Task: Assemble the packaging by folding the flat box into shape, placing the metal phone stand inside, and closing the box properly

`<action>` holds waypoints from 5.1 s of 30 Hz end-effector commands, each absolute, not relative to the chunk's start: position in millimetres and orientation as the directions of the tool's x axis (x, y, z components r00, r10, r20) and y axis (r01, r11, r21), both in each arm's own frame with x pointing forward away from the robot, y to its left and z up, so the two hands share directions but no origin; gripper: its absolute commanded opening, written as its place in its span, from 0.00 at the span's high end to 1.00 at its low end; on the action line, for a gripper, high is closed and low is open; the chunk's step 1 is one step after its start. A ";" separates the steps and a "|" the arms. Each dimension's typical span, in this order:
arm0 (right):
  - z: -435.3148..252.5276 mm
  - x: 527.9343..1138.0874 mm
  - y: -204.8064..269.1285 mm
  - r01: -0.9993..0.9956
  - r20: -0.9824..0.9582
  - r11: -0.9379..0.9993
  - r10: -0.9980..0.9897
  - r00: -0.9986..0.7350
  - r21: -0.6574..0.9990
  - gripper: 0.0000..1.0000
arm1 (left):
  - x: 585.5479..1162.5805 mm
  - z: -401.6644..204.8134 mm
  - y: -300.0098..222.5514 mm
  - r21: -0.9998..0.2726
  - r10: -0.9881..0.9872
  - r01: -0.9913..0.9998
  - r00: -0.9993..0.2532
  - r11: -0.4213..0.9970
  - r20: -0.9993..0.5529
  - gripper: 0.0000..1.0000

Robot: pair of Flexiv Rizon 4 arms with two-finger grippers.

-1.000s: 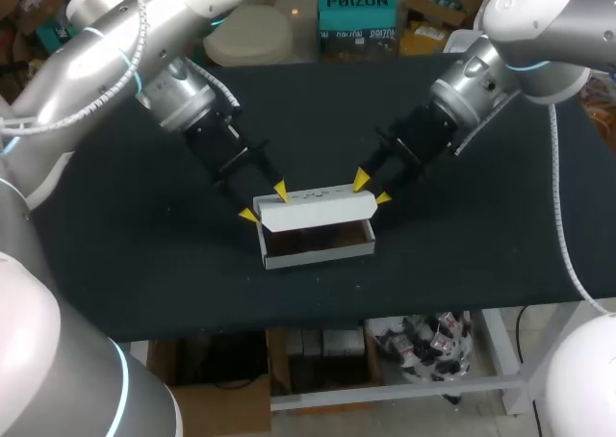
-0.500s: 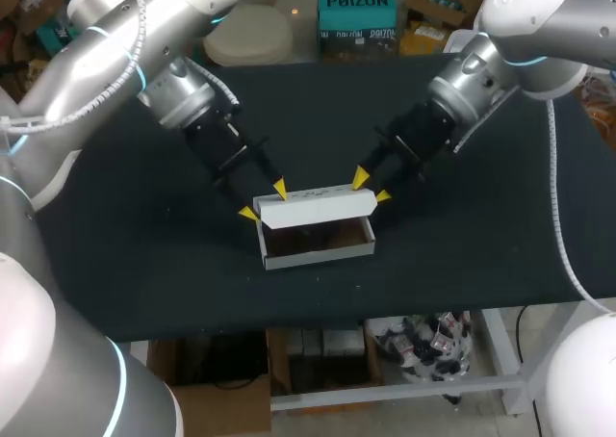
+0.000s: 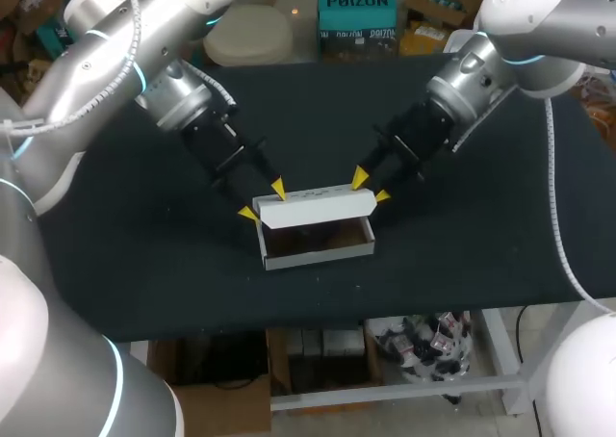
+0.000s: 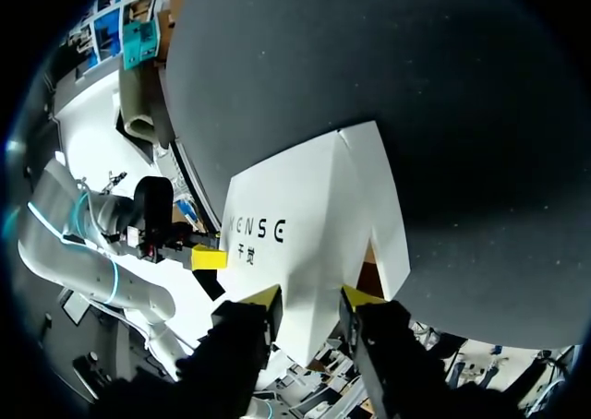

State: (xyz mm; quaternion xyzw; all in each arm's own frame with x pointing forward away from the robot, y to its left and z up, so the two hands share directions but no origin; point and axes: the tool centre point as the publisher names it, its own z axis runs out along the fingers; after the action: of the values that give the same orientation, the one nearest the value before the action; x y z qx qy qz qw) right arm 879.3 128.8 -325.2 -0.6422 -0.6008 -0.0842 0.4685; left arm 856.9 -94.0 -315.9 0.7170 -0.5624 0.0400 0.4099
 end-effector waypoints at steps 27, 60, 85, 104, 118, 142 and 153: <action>-322.6 887.6 132.4 0.837 0.670 0.174 0.691 0.272 -0.519 0.58 | 873.8 -315.3 -97.9 0.603 -0.755 -0.798 0.394 0.003 0.525 0.44; -321.6 887.5 131.5 0.821 0.665 0.194 0.696 0.270 -0.537 0.57 | 873.6 -318.3 -95.9 0.609 -0.741 -0.794 0.409 -0.001 0.533 0.47; -321.1 889.2 128.1 0.795 0.636 0.215 0.727 0.258 -0.568 0.53 | 870.4 -317.3 -93.2 0.603 -0.739 -0.797 0.418 -0.019 0.528 0.50; -328.5 890.6 128.1 0.781 0.630 0.229 0.735 0.252 -0.580 0.52 | 867.8 -322.5 -94.3 0.597 -0.744 -0.802 0.415 -0.028 0.523 0.51; -326.3 891.3 125.1 0.778 0.624 0.247 0.748 0.226 -0.578 0.51 | 864.6 -322.4 -93.4 0.587 -0.747 -0.809 0.415 -0.041 0.519 0.51; -336.9 889.7 124.7 0.764 0.613 0.256 0.759 0.220 -0.592 0.51 | 862.7 -328.2 -93.0 0.583 -0.751 -0.811 0.411 -0.044 0.516 0.51; -336.7 888.1 125.5 0.768 0.613 0.263 0.763 0.206 -0.585 0.51 | 861.0 -328.8 -93.7 0.561 -0.758 -0.827 0.391 -0.040 0.521 0.50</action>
State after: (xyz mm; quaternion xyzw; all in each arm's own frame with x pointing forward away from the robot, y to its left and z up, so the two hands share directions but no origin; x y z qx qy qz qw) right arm 885.6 123.0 -336.0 -0.6093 -0.6291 -0.0060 0.4827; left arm 862.7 -90.3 -329.0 0.7186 -0.5497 0.0389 0.4242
